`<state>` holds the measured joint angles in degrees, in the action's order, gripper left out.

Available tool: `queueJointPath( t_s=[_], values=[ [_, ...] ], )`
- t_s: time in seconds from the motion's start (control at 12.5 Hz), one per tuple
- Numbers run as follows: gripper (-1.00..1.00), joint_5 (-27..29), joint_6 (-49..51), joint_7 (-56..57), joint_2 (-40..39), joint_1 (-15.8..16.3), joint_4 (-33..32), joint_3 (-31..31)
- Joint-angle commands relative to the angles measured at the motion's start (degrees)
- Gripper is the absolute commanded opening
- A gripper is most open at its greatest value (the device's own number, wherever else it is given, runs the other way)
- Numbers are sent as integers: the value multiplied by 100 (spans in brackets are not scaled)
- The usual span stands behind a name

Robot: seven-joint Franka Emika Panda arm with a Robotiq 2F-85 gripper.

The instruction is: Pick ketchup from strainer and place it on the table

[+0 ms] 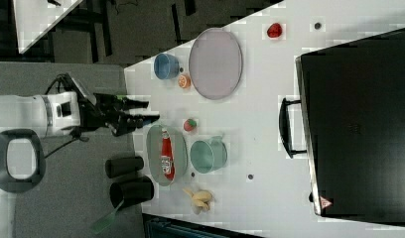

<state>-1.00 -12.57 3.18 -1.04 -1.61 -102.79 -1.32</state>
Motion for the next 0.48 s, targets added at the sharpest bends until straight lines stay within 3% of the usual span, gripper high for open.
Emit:
queueJointPath(
  t_s=[0.08,0.24,0.48],
  values=[
    [59,297,864,-157,1508,-608,-805,-496],
    [99,298,864,-157,1439,-559,-804,-743],
    [100,299,750,-158,1278,-486,-802,-1385]
  ],
)
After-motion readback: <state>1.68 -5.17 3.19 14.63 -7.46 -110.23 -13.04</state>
